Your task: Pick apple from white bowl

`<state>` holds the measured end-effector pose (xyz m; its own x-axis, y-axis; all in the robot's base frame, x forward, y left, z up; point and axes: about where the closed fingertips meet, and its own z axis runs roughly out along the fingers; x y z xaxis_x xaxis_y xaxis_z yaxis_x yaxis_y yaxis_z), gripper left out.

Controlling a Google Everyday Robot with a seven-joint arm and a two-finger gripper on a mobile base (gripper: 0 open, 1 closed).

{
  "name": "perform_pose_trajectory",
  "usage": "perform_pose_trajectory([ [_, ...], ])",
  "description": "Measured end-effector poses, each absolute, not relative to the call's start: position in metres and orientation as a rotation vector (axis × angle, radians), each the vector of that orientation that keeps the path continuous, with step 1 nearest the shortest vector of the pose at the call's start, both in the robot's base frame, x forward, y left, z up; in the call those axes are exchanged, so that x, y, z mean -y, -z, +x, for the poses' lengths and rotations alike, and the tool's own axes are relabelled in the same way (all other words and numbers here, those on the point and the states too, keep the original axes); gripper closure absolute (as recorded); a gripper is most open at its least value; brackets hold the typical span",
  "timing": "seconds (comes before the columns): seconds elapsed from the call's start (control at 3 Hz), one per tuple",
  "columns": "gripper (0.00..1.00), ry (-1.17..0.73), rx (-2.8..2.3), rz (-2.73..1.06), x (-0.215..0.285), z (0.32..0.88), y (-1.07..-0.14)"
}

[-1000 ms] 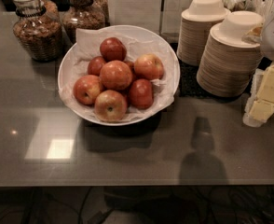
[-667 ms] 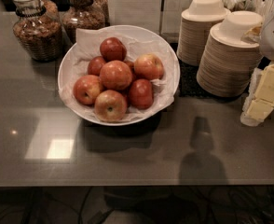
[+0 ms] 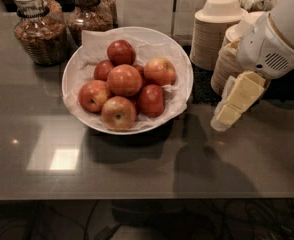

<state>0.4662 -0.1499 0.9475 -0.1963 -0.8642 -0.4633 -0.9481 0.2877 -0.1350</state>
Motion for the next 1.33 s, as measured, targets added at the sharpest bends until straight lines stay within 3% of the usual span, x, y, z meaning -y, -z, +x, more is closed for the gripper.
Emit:
perform_pose_trajectory([
  [0.67, 0.00, -0.288, -2.095, -1.606, 0.143, 0.467, -0.946],
  [1.33, 0.00, -0.392, -1.840, -1.602, 0.085, 0.479, -0.963],
])
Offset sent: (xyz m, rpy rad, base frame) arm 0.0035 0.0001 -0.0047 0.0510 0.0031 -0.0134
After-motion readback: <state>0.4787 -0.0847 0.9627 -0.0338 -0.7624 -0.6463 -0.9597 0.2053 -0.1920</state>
